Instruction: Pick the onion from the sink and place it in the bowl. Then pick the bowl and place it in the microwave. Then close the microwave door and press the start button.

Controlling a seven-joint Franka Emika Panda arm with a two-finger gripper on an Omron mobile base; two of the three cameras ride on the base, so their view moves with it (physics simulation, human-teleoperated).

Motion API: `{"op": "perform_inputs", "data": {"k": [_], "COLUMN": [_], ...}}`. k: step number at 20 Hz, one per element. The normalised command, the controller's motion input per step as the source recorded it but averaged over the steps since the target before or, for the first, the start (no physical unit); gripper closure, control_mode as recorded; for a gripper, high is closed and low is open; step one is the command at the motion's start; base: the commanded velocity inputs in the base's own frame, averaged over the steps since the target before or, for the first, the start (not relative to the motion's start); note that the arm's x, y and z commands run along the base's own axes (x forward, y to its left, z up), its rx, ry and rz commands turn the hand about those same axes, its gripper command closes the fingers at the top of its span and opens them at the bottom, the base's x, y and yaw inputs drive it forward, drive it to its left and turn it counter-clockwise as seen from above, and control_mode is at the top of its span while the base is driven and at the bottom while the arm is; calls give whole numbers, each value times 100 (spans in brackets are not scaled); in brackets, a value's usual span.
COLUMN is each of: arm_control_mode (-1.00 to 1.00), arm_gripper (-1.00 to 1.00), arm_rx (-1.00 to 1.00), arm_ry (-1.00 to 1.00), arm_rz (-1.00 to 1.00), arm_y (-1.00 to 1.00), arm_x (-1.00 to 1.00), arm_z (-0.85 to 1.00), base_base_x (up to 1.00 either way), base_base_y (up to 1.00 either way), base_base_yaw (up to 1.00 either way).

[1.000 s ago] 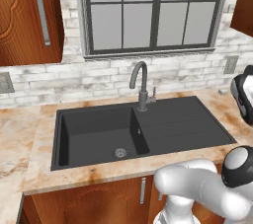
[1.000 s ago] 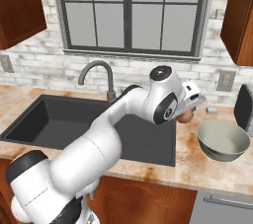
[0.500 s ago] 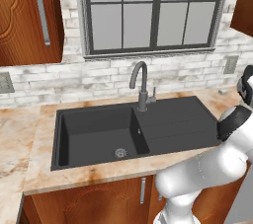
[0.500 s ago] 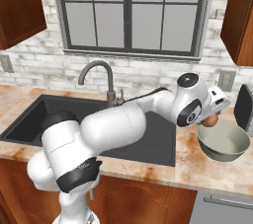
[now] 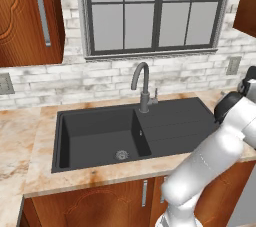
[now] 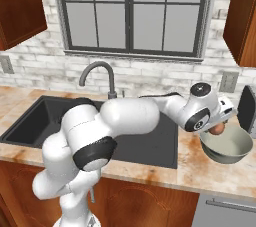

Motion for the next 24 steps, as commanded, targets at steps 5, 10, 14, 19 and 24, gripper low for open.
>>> {"op": "perform_inputs", "data": {"k": [5, 10, 14, 19, 24], "arm_control_mode": [-100, -100, -100, -100, -100], "arm_gripper": [100, 100, 100, 100, -100], "arm_rx": [2, 1, 4, 5, 5], "arm_ry": [11, 9, 6, 5, 3], "arm_rz": [0, 0, 0, 0, 0], "arm_y": [-18, -19, -27, -26, -29], "arm_x": [37, 31, 23, 19, 4], "arm_z": [-47, -37, -11, -5, -9], "base_base_x": [0, 0, 0, 0, 0], "base_base_y": [0, 0, 0, 0, 0], "base_base_yaw": [0, 0, 0, 0, 0]}}
